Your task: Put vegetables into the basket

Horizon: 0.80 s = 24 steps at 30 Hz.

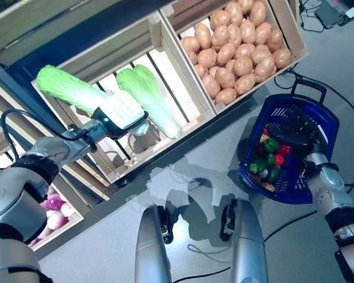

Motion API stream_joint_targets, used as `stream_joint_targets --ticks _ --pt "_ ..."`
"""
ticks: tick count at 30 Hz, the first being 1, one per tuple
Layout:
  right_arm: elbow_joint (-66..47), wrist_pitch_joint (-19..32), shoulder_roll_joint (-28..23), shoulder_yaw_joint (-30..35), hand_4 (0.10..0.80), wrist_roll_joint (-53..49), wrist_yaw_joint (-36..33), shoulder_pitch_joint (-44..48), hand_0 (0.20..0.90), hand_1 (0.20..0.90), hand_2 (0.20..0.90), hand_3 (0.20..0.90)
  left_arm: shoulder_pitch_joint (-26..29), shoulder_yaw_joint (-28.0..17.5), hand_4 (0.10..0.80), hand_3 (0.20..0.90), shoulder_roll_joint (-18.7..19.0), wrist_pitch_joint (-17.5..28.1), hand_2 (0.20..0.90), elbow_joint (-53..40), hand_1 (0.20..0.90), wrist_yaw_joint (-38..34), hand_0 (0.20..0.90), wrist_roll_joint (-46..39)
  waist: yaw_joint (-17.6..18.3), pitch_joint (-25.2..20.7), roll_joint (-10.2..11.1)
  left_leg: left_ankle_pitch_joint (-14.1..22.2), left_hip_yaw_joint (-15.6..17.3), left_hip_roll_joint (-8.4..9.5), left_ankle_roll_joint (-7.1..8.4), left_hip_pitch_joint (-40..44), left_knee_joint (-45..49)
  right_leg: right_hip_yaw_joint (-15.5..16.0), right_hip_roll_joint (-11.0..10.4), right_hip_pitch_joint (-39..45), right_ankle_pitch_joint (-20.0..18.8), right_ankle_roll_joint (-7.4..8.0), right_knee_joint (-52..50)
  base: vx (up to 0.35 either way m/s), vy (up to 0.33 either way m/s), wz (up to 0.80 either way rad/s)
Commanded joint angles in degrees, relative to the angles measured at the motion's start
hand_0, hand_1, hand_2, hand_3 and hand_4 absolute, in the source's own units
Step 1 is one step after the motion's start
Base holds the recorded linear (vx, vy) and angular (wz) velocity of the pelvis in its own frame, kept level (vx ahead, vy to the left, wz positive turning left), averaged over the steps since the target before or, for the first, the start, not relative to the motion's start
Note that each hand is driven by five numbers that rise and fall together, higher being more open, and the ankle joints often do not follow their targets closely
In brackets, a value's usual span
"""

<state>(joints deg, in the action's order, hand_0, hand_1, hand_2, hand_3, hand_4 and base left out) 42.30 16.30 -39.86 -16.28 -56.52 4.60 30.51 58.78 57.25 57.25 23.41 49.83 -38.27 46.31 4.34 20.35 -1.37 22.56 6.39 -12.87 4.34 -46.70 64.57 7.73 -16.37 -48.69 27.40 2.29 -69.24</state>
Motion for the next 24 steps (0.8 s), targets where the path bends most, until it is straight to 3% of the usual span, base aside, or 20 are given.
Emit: stream_joint_targets --ticks 1,7,10,12,15,17,24 --pt "-5.0 3.5 0.7 5.1 0.8 2.3 1.4 -0.5 0.9 0.9 0.9 0.9 1.3 -9.5 0.4 0.3 4.5 3.7 0.3 -2.5 0.3 -4.9 0.3 -15.5 0.2 -5.7 0.0 3.4 4.6 1.89 -5.23 10.9 -10.9 0.2 0.5 11.0 -5.4 -2.13 15.0 0.026 -0.041 0.03" --pt "-10.4 5.4 4.8 3.3 0.8 12.5 4.1 -4.7 0.9 0.9 0.9 0.9 -9.8 -26.1 0.4 0.3 -1.0 14.4 0.3 -12.6 0.3 6.9 0.3 -35.4 -0.9 -7.2 1.1 -0.8 4.7 3.55 -5.19 20.2 -21.4 1.6 2.0 20.4 -8.5 -1.34 25.1 0.07 -0.056 -0.03" --pt "-14.6 6.1 6.2 1.5 0.8 20.4 7.5 -7.8 0.9 0.9 0.9 0.9 -18.2 -35.2 0.4 0.3 -7.7 17.3 0.3 -19.3 0.3 20.1 0.3 -49.2 -1.8 -9.5 1.8 -4.1 4.8 4.67 -5.28 26.4 -29.0 3.0 3.0 26.8 -11.1 -0.52 33.3 0.147 -0.069 -0.03" --pt "-15.6 4.3 6.8 0.3 0.8 22.2 9.4 -7.5 0.9 0.9 0.9 0.9 -21.1 -38.6 0.4 0.3 -12.3 17.0 0.3 -21.9 0.3 27.2 0.3 -56.4 -2.1 -11.0 2.1 -5.8 5.3 5.07 -4.99 30.2 -33.5 3.7 4.0 30.8 -12.5 -0.04 38.5 0.165 -0.059 0.01" --pt "-16.3 1.0 7.4 -1.3 0.8 23.2 12.1 -6.7 0.9 0.9 0.9 0.9 -23.6 -40.7 0.4 0.3 -17.5 15.7 0.3 -24.5 0.3 34.4 0.3 -65.4 -2.5 -12.9 2.5 -7.9 6.1 5.43 -4.57 34.3 -38.7 4.4 5.3 35.1 -14.3 0.43 44.3 0.15 -0.053 -0.05" --pt "-17.3 -3.8 8.2 -2.9 0.8 23.0 16.8 -5.9 0.9 0.9 0.9 0.9 -26.2 -41.8 0.4 0.3 -22.2 13.5 0.3 -27.6 0.3 39.1 0.3 -70.8 -3.0 -14.6 2.9 -10.1 6.6 5.96 -4.2 38.6 -44.4 4.8 6.6 39.8 -16.3 0.99 50.6 0.159 -0.057 -0.02" --pt "-22.3 -13.3 9.9 -6.0 0.8 18.5 21.2 -4.8 0.9 0.9 0.9 0.9 -30.8 -41.3 0.4 0.3 -29.3 9.3 0.3 -32.3 0.3 41.9 0.3 -76.7 -3.4 -17.3 3.9 -14.3 7.5 6.99 -3.85 48.5 -56.7 5.6 8.6 49.9 -20.3 1.94 62.3 0.105 -0.039 -0.09"
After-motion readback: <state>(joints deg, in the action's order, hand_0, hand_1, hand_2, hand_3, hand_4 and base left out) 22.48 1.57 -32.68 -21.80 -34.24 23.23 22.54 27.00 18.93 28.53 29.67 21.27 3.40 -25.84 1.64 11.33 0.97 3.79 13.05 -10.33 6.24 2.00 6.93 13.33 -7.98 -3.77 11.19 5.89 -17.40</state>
